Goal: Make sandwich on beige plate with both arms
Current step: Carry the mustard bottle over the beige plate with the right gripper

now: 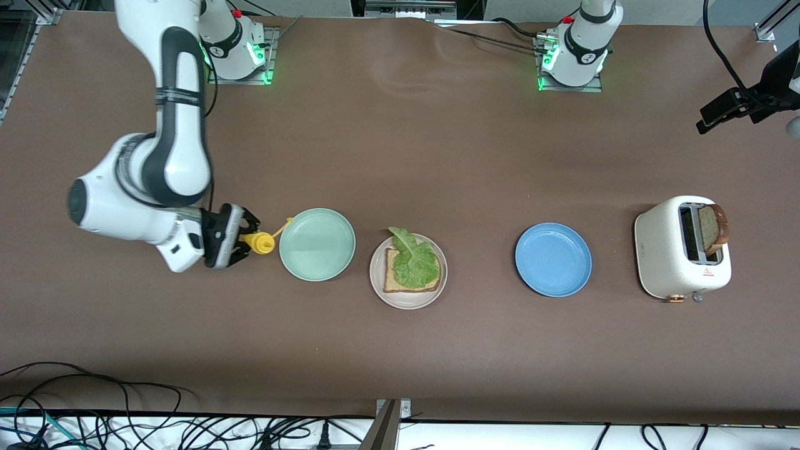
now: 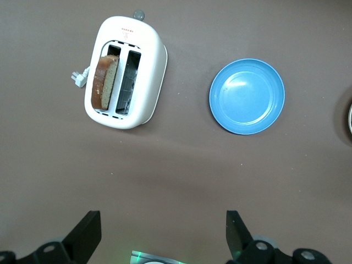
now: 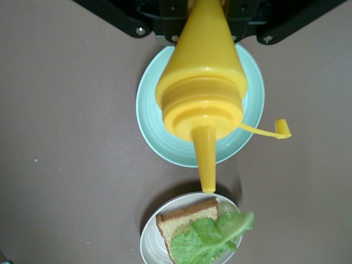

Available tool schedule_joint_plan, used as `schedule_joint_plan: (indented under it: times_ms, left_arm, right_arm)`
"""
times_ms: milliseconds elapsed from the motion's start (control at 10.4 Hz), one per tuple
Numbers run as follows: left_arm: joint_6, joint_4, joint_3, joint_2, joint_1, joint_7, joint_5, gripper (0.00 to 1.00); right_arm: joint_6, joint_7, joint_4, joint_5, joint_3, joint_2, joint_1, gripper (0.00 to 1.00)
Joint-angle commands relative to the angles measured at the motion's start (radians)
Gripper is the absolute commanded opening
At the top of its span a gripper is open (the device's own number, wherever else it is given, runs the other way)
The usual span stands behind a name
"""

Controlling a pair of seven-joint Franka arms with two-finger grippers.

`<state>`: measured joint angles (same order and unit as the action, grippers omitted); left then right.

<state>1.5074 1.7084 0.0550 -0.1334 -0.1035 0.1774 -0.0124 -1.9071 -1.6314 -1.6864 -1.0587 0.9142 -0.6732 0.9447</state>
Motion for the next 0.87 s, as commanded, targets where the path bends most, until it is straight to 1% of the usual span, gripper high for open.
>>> schedule_joint_plan:
  times_ms: [0,97,193,290,483,579,772]
  left_arm:
    - [-0.009,-0.001,0.005,-0.003,-0.007,0.002,0.017,1.0]
    - [-0.009,-0.003,0.005,-0.003,-0.005,0.004,0.017,1.0]
    - [-0.009,-0.015,0.005,0.006,-0.005,0.005,0.017,1.0]
    - [-0.009,-0.027,0.005,0.012,-0.005,0.005,0.017,1.0]
    - [-0.009,-0.027,0.006,0.012,-0.005,0.005,0.017,1.0]
    - [-0.009,-0.027,0.005,0.012,-0.005,0.005,0.017,1.0]
    - [-0.009,-0.027,0.005,0.012,-0.007,0.005,0.017,1.0]
  right_arm:
    - [-0.096,0.059,0.02,0.008,-0.032,-0.025,0.045,0.0]
    - [-0.137,0.094,0.04,0.014,-0.07,-0.045,0.043,0.0]
    - [-0.151,0.114,0.091,0.017,-0.08,-0.092,0.043,0.0]
    - [-0.155,0.142,0.15,0.016,-0.08,-0.144,0.045,0.0]
    - [-0.153,0.263,0.267,0.019,-0.078,-0.244,0.045,0.0]
    - [-0.152,0.307,0.301,0.032,-0.078,-0.281,0.049,0.0]
    - [-0.142,0.393,0.37,0.173,-0.08,-0.336,0.065,0.0]
